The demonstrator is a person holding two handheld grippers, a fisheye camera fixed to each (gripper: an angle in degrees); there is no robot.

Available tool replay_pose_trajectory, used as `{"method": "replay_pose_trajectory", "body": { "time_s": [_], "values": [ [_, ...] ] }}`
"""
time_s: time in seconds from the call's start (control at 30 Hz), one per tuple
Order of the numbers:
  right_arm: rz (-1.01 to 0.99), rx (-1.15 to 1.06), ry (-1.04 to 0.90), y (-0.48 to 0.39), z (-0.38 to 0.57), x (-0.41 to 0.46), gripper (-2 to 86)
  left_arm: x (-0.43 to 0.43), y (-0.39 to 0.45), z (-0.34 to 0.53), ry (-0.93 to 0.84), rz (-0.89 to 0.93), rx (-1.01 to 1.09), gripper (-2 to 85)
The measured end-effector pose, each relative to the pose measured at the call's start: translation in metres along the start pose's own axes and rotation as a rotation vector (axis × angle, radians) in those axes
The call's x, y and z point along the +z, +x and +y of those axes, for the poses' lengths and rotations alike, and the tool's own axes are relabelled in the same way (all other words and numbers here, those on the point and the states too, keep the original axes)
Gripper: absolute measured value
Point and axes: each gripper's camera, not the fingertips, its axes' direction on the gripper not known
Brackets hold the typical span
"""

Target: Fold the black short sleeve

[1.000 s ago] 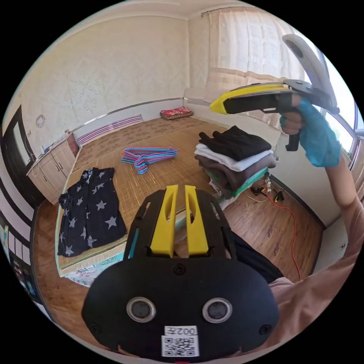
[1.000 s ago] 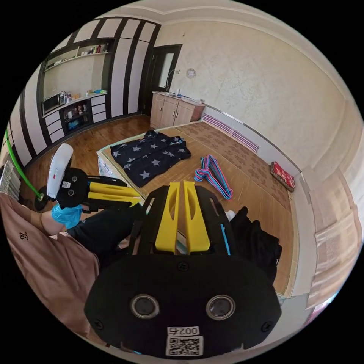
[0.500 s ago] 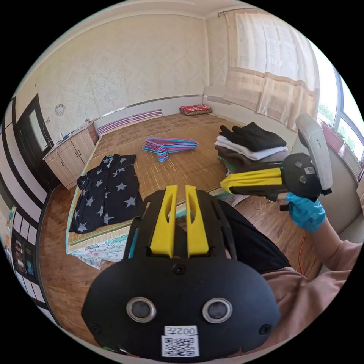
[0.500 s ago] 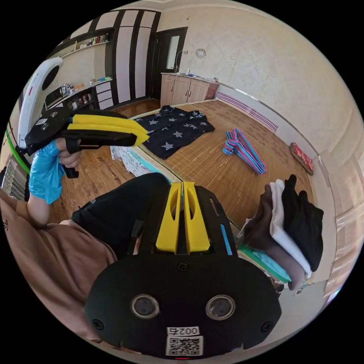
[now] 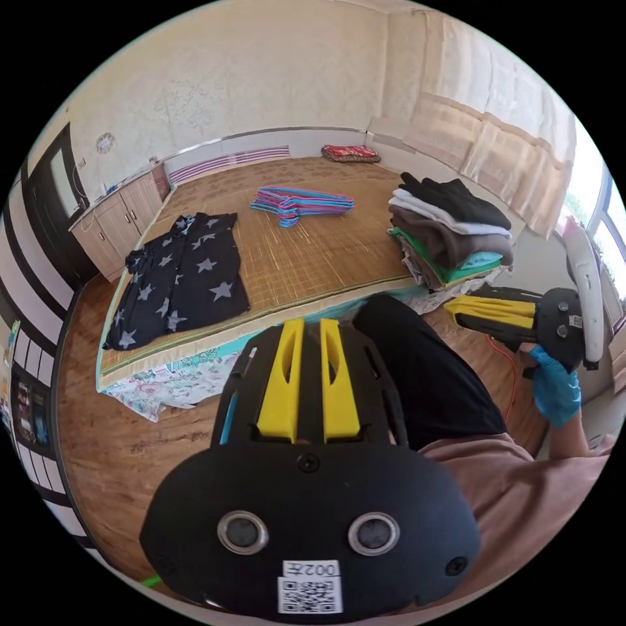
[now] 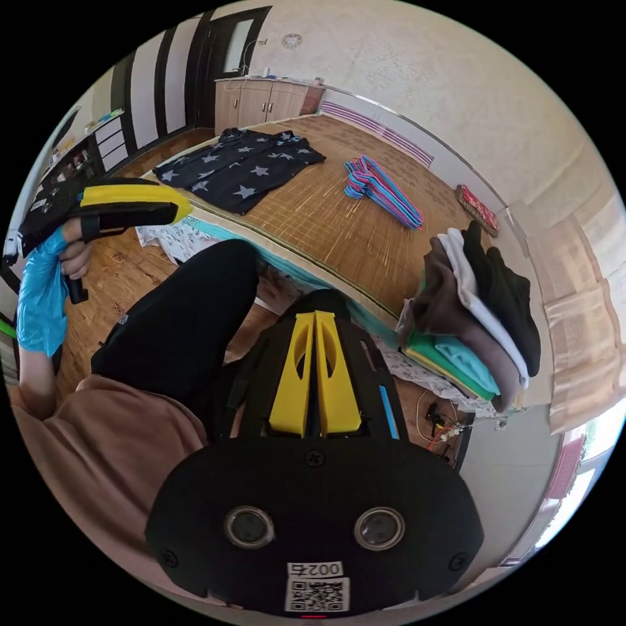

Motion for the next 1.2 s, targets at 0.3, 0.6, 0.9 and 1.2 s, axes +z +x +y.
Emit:
{"method": "replay_pose_trajectory", "body": {
  "time_s": [0.3, 0.6, 0.9, 1.2],
  "values": [
    [0.116, -0.053, 0.148, -0.078, -0.078, -0.103, -0.9, 0.032, 0.013, 0.026, -0.058, -0.018, -0.035, 0.4],
    [0.198, -0.068, 0.185, -0.115, -0.096, -0.178, -0.9, 0.048, 0.023, 0.047, -0.050, -0.028, -0.062, 0.5],
    [0.237, -0.187, 0.196, -0.151, -0.141, -0.208, -0.9, 0.096, 0.014, 0.070, -0.101, -0.018, -0.113, 0.7],
    [0.253, -0.298, 0.164, -0.147, -0.227, -0.202, -1.0, 0.137, -0.027, 0.073, -0.108, -0.056, -0.174, 2.6]
  ]
}}
